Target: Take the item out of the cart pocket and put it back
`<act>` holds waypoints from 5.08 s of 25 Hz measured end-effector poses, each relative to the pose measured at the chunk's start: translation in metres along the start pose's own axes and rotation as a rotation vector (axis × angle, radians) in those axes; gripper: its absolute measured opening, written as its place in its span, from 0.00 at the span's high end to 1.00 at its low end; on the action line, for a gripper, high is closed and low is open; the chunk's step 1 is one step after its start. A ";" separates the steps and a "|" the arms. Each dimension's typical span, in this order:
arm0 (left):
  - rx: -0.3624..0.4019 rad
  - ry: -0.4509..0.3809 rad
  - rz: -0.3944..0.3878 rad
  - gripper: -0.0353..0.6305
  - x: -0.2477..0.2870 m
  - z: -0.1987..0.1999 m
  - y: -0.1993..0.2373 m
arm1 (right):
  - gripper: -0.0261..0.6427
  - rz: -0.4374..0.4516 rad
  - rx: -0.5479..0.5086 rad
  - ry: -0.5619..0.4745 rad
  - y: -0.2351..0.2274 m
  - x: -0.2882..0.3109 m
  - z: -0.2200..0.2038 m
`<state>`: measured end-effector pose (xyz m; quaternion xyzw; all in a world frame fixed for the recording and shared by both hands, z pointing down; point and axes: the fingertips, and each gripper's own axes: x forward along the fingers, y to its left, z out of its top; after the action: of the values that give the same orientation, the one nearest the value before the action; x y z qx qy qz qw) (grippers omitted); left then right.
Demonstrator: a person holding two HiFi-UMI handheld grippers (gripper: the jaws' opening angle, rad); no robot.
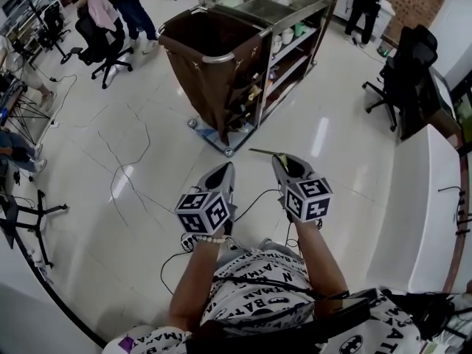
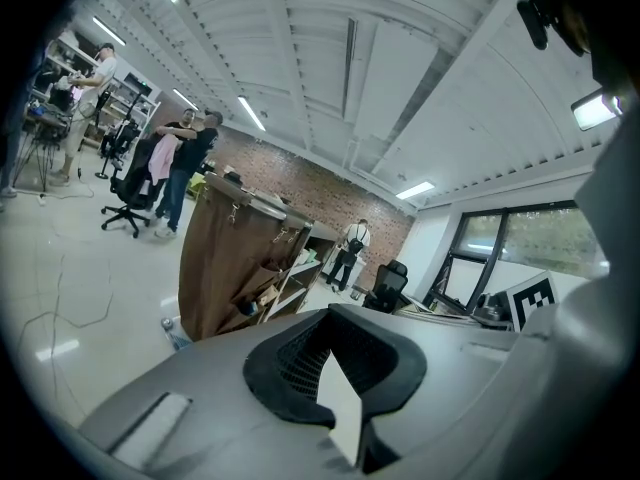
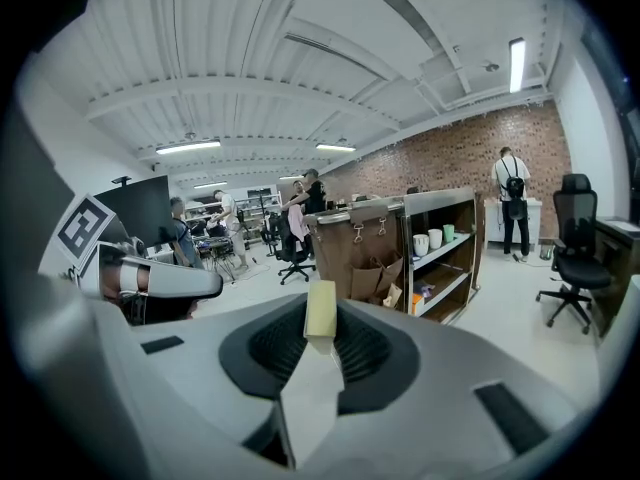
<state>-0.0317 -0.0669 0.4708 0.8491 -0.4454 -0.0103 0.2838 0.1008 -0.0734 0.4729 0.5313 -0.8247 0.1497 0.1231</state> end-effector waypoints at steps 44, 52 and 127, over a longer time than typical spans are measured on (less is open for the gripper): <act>0.044 0.021 0.040 0.95 0.197 0.111 0.103 | 0.85 0.022 -0.062 -0.071 -0.115 0.236 0.134; 0.016 0.043 0.078 0.95 0.228 0.111 0.125 | 0.85 0.074 -0.068 0.061 -0.125 0.293 0.093; 0.020 0.067 -0.033 0.95 0.015 0.005 0.005 | 0.96 0.155 0.010 0.016 0.033 0.044 0.009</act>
<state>-0.0277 -0.0828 0.4724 0.8589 -0.4217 0.0180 0.2899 0.0520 -0.1006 0.4771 0.4652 -0.8616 0.1674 0.1151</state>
